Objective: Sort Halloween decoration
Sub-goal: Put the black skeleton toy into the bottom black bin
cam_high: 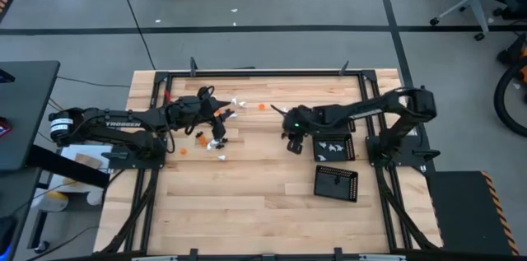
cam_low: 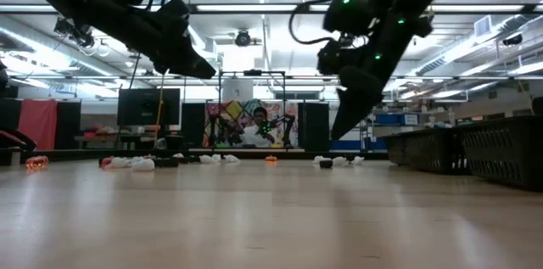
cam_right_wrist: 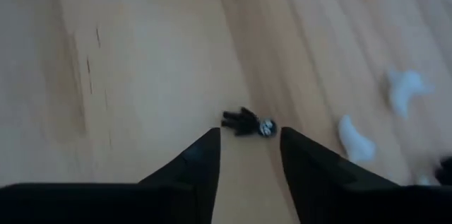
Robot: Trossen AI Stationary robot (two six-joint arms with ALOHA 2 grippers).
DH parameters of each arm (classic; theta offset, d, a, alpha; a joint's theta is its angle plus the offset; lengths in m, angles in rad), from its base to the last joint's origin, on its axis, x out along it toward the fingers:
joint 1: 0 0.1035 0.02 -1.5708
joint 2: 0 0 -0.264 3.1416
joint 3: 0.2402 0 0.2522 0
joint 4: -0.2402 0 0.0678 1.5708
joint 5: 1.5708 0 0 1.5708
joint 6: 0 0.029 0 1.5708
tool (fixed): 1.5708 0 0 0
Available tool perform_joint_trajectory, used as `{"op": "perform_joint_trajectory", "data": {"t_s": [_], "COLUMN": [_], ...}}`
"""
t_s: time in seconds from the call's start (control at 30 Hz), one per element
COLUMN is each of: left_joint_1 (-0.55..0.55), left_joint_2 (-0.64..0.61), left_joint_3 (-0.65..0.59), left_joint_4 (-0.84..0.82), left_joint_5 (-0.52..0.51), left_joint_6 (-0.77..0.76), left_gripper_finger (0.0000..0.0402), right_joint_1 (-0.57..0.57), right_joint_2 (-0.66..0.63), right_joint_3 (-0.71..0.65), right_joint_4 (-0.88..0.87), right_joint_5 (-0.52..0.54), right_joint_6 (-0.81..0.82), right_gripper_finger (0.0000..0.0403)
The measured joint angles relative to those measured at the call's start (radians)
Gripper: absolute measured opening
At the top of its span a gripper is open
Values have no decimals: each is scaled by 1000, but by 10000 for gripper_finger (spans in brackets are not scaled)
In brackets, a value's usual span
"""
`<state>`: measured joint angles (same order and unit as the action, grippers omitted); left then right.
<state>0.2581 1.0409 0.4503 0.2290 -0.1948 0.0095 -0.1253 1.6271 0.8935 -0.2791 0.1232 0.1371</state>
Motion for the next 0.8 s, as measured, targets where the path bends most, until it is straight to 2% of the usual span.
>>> {"op": "perform_joint_trajectory", "data": {"t_s": [0.2,0.43,0.6,0.8], "left_joint_1": [0,-8,-22,-27], "left_joint_2": [0,0,0,0], "left_joint_3": [0,0,0,0], "left_joint_4": [-49,-94,-98,-99], "left_joint_5": [17,17,17,17], "left_joint_6": [-22,-32,-36,-35], "left_gripper_finger": [157,157,157,157], "right_joint_1": [-50,-78,-85,-73], "right_joint_2": [102,168,204,205], "right_joint_3": [89,100,104,104], "right_joint_4": [-50,-50,-39,-60], "right_joint_5": [-40,-112,-151,-161], "right_joint_6": [-77,-115,-163,-183], "right_gripper_finger": [196,227,225,196]}}
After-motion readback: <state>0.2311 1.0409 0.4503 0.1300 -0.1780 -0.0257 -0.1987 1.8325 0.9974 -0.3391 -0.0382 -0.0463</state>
